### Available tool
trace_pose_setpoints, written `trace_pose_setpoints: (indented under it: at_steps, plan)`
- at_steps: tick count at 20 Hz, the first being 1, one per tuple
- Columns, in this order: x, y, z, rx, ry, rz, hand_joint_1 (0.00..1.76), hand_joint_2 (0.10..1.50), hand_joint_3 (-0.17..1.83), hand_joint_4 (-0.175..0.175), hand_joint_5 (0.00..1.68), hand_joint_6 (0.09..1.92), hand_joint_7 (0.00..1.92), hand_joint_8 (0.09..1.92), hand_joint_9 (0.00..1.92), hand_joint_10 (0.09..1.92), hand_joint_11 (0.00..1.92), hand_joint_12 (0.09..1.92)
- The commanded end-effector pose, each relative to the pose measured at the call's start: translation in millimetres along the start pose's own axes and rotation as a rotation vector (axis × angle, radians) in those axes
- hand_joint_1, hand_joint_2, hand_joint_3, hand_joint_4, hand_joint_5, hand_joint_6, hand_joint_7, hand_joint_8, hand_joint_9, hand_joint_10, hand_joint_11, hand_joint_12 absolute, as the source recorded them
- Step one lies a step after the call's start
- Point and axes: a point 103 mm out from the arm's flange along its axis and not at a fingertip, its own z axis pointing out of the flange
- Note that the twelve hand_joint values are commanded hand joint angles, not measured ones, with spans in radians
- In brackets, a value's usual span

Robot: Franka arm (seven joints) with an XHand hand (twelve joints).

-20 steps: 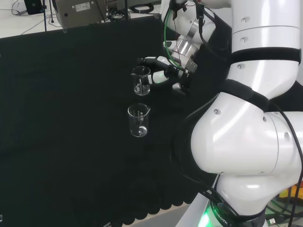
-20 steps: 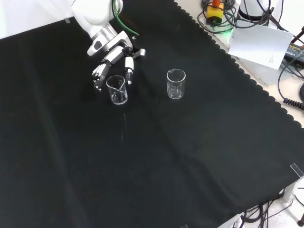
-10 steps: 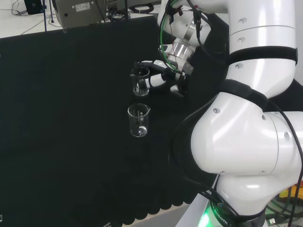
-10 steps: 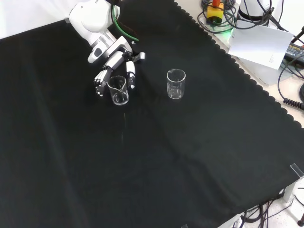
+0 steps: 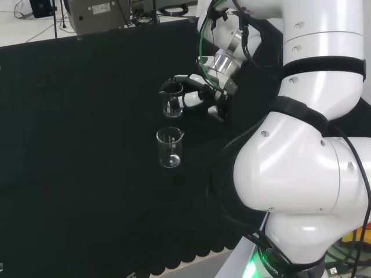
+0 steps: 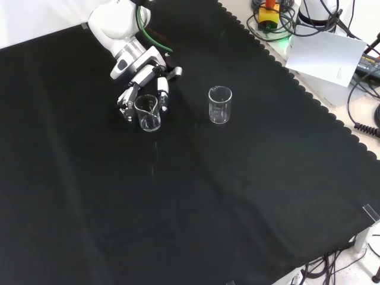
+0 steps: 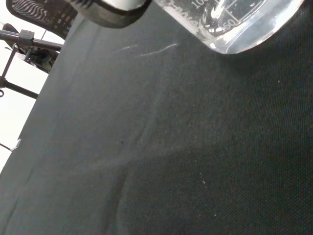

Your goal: Pick up the beaker on the right.

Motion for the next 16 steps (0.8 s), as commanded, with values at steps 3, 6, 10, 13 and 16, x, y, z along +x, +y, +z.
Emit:
trace_pose_setpoints:
  at_steps: [3, 6, 10, 13, 16]
  plan:
    - [-0.5, 2.8, 4.0, 0.012, 0.025, -0.007, 0.95, 0.88, -0.17, -0.014, 0.20, 0.81, 0.32, 0.82, 0.49, 0.61, 0.09, 1.35]
    - [0.7, 4.6, 5.2, 0.022, 0.040, -0.021, 0.96, 0.88, -0.17, -0.007, 0.19, 0.57, 0.22, 0.80, 0.40, 0.63, 0.06, 1.36]
    - [0.5, 5.7, 8.2, 0.010, 0.069, -0.021, 0.96, 0.88, -0.17, 0.001, 0.21, 0.36, 0.16, 0.73, 0.31, 0.63, 0.02, 1.36]
    - [-1.2, 5.7, 11.5, -0.020, 0.111, -0.008, 0.97, 0.88, -0.17, 0.002, 0.27, 0.34, 0.19, 0.71, 0.34, 0.62, 0.04, 1.35]
    - [-0.9, 6.4, 12.0, -0.048, 0.117, 0.010, 1.03, 0.91, -0.17, -0.006, 0.37, 0.62, 0.36, 0.70, 0.53, 0.57, 0.25, 1.29]
